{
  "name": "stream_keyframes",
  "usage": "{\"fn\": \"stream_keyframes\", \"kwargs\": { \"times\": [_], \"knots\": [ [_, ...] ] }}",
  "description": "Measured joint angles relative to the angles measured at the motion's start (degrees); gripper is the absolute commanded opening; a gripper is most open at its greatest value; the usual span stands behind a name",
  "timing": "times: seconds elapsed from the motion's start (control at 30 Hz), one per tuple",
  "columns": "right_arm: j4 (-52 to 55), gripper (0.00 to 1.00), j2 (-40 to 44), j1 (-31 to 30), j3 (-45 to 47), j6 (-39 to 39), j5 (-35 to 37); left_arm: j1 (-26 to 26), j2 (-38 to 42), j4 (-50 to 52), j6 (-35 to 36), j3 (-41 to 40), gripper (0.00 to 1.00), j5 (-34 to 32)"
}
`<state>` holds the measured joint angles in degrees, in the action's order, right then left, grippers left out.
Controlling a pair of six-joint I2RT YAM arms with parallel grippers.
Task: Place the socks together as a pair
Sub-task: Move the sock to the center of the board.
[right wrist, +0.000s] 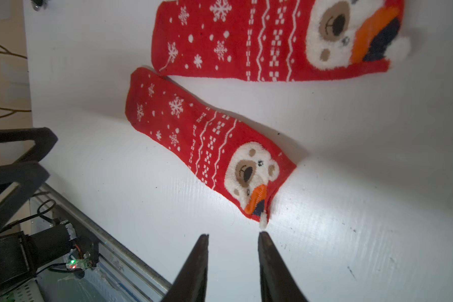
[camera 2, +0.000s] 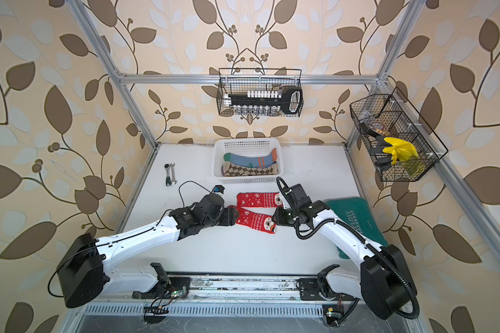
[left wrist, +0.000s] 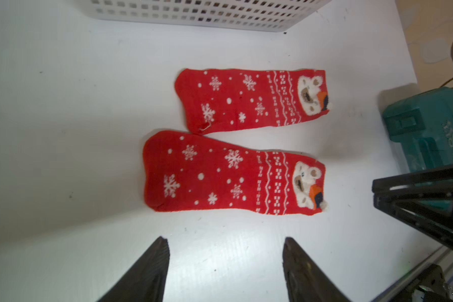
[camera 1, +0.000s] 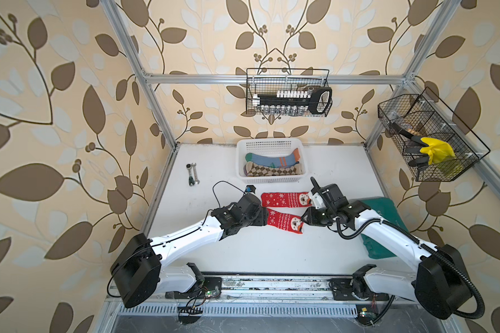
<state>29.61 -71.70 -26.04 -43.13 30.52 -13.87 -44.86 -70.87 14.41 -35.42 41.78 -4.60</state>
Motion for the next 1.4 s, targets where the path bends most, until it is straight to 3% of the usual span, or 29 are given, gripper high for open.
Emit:
{"fn": "stream_keyframes", "kwargs": {
  "times": [0.2, 0.53, 0.87, 1.1, 1.4],
  "knots": [
    [-3.1, 0.34, -3.0, -1.7, 4.0, 3.4, 4.6, 1.7, 0.8, 0.6, 1.2, -6.6, 0.7, 0.7],
    [-9.2, 0.31, -9.1, -3.9, 5.4, 6.9, 6.6, 6.5, 4.6, -0.3, 3.2, -11.1, 0.7, 2.8],
    [-10.0, 0.0, -11.5, -4.4, 4.7, 7.1, 9.0, 8.6, 6.1, -1.5, 4.0, -12.1, 0.69, 4.7],
    [-6.4, 0.0, -11.7, 1.7, 2.6, 2.9, 11.0, 9.7, 6.4, -1.7, 4.1, -12.1, 0.69, 5.7],
    [-2.9, 0.01, -19.0, 4.3, -5.7, -4.3, 14.4, 11.3, 4.6, -2.0, 4.4, -11.7, 0.69, 6.3]
  ]
}}
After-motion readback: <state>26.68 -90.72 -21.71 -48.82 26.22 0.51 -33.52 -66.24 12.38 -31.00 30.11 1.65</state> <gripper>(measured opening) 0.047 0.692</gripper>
